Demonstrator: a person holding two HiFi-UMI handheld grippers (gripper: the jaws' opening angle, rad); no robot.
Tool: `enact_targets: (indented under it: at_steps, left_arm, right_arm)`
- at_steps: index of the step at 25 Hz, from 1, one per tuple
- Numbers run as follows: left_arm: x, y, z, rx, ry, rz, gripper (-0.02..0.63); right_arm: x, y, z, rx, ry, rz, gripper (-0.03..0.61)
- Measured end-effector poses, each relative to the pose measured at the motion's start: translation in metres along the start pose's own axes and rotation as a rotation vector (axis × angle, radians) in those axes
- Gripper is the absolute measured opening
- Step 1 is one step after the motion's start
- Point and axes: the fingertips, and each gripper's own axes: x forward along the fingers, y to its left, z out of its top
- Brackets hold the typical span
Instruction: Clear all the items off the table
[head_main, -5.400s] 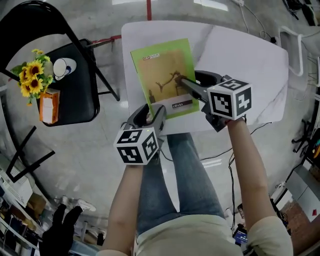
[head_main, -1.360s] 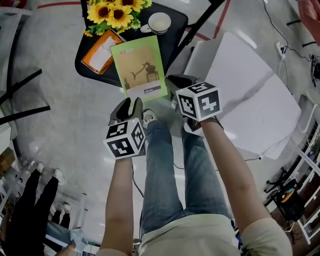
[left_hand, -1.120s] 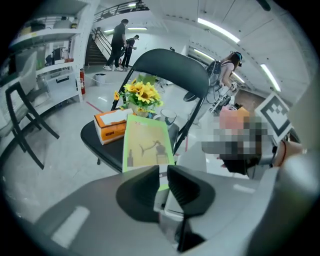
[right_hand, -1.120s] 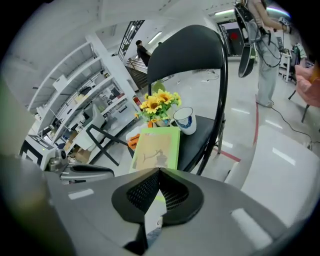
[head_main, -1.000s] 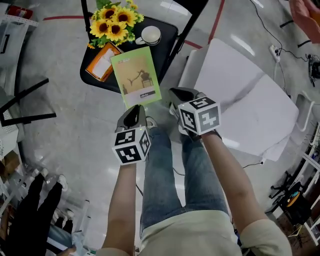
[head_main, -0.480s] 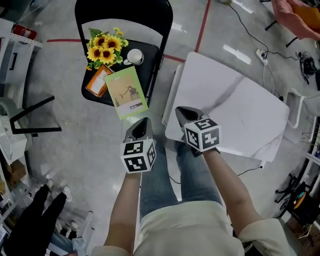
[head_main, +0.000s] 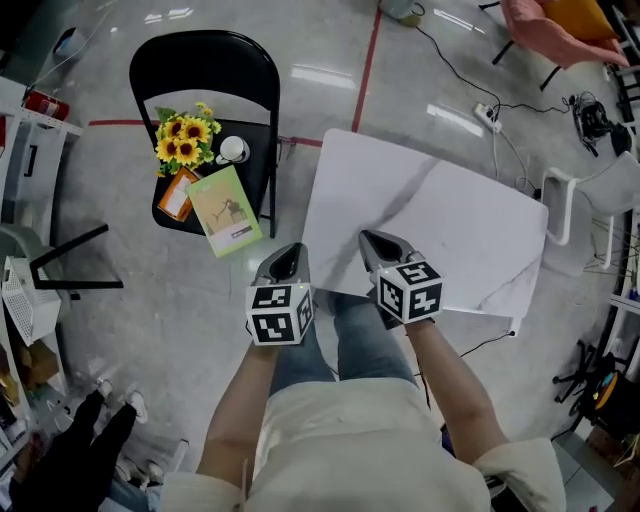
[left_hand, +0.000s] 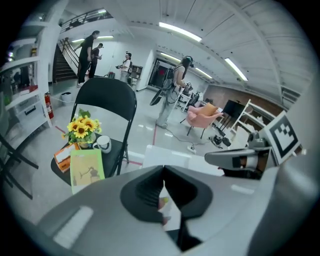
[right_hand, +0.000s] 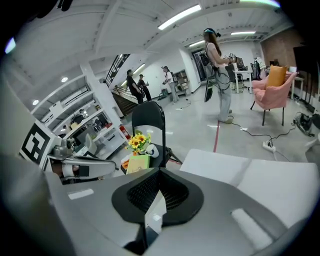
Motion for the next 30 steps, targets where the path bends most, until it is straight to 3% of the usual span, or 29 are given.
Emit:
enact_targets:
  at_steps: [6, 13, 17, 30]
  left_arm:
    - [0.005, -0.083, 0.033, 0.081, -0.024, -0.081, 0.011]
    - [0.003, -0.174, 0.039, 0.164, -0.014, -0.162, 0.011]
    - [0.005, -0.216, 0.045, 0.200, -0.035, -0.186, 0.011]
    - [0.001, -0.276, 0.027, 0.276, -0.012, -0.244, 0.011]
  right_arm:
    - [-0.068, -0.041, 0.006, 0.006, -0.047, -0.068, -0.002]
    - [-0.148, -0.085, 0.006, 0.082, -0.126, -0.142, -0.002]
    - [-0.184, -0.103, 0.005, 0.070, -0.162, -0.160, -0.002]
    - [-0.229, -0.135, -0.031, 0.139, -0.198, -0.220, -0.002]
